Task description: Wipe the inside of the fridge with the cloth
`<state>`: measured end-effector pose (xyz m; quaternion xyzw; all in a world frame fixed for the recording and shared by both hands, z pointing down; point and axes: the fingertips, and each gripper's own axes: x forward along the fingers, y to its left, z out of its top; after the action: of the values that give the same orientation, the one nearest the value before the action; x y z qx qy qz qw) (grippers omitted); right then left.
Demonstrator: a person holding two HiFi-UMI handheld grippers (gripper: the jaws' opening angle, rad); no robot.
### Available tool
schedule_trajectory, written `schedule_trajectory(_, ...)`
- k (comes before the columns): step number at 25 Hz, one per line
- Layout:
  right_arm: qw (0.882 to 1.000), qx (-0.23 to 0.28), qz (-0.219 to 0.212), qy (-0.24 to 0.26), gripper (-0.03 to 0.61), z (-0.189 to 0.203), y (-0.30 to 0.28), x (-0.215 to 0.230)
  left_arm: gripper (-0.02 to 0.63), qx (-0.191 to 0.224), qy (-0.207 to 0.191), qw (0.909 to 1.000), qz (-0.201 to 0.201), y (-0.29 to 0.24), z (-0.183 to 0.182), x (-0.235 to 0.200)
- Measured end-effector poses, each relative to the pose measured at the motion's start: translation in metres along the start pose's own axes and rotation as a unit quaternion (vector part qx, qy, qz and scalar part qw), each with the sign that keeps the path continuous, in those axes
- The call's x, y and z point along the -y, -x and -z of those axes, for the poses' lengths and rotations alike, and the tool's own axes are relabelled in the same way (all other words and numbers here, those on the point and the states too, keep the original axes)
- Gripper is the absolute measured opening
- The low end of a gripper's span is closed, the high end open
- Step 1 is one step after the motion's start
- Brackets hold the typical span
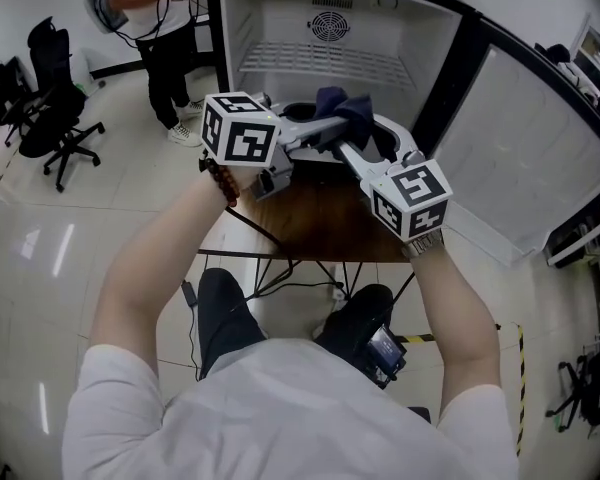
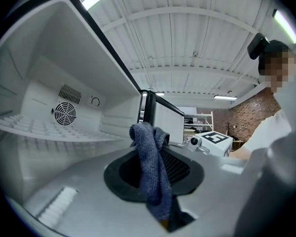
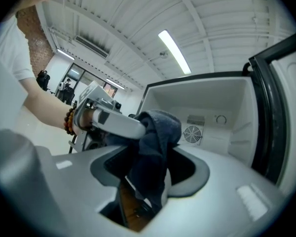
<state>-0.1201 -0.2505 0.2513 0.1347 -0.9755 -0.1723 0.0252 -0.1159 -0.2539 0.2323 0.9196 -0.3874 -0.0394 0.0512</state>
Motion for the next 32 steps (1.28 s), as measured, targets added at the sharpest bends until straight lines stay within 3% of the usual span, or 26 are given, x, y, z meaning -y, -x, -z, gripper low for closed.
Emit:
schedule_trajectory(11, 1.000, -0.022, 0.023, 0.000, 0.096, 0.024, -0.021, -0.014, 0.115, -0.005, -0.020, 0.9966, -0.080, 0.024, 0.027, -0.021)
schedule_trajectory(17, 0.998, -0.024, 0.052, -0.019, 0.081, 0.032, -0.029, -0.008, 0.185, -0.007, -0.056, 0.9857, -0.159, 0.040, 0.035, -0.038)
schedule_trajectory(23, 0.997, -0.028, 0.065, -0.035, 0.078, 0.041, -0.040, -0.003, 0.192, 0.006, -0.102, 0.9613, -0.256, 0.071, 0.032, -0.056)
schedule_trajectory(32, 0.997, -0.041, 0.051, -0.045, 0.078, 0.058, -0.071, -0.012, 0.156, 0.016, -0.129, 0.9074, -0.400, 0.133, 0.029, -0.087)
